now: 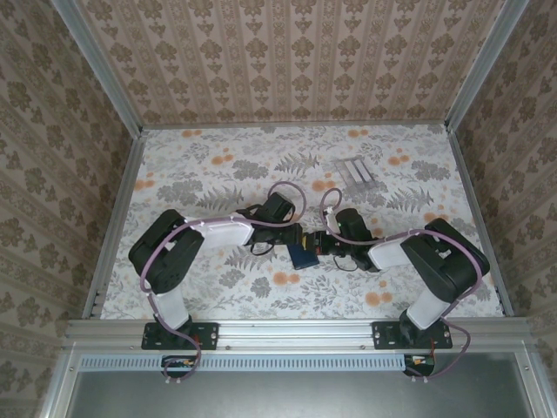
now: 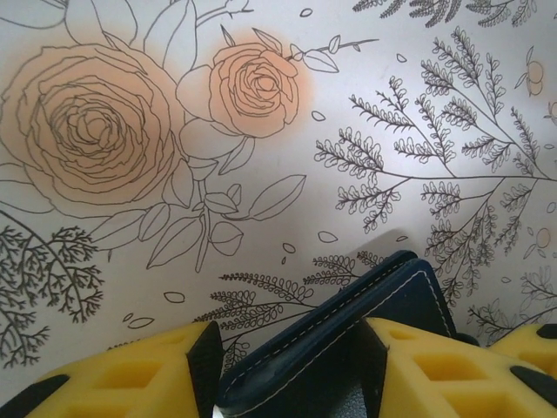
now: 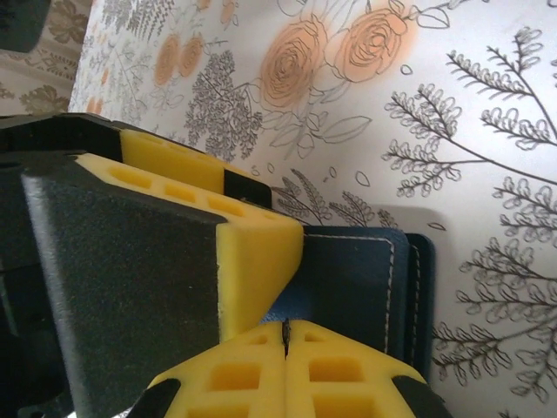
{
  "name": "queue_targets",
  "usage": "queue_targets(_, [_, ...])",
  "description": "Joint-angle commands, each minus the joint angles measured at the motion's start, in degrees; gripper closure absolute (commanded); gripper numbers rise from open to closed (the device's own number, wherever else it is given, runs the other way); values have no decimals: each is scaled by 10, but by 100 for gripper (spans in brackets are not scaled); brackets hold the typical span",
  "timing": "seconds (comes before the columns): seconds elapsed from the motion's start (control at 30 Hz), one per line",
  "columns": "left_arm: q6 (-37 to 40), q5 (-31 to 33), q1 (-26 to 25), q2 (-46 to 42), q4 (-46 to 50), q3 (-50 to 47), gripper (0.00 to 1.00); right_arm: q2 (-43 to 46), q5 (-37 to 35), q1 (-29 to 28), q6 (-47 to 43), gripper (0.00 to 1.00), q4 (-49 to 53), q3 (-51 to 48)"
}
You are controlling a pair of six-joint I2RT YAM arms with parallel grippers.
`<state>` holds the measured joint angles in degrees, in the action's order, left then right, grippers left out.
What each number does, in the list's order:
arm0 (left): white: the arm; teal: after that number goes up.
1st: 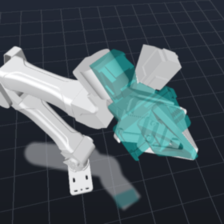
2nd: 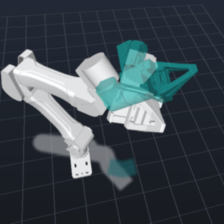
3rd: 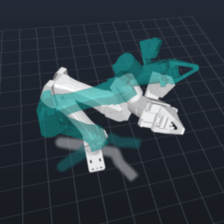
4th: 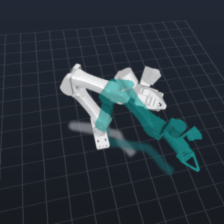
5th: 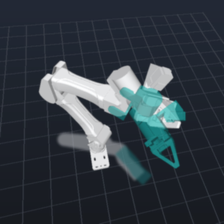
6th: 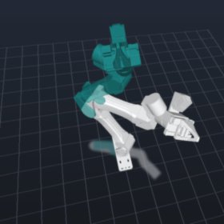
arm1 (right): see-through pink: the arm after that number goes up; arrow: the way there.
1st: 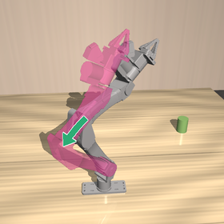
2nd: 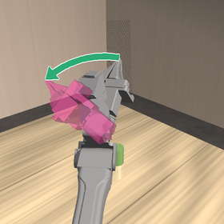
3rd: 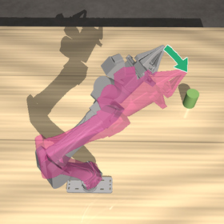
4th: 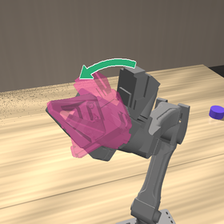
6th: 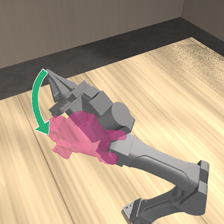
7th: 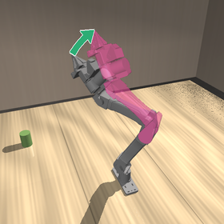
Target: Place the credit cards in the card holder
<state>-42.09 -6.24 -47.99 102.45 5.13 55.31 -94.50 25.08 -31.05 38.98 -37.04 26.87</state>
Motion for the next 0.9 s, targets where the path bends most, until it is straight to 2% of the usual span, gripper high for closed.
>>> queue_targets(0.0, [-23,-47,-3,7,-5,-24,53,-7,-21,-6,-9,99,-15,-7])
queue_targets(0.07, [-25,-57,0,4,-6,-25,53,-5,-33,-6,-15,99,-11,-11])
queue_targets(0.27, [-39,-80,13,-3,-24,-39,68,-10,-39,-11,-35,100,-17,-22])
queue_targets(0.6, [-38,-84,20,3,-17,-40,68,56,-127,-53,-151,96,67,-28])
queue_targets(0.87, [-49,-107,31,8,-36,-56,69,45,-184,-101,-175,98,50,-48])
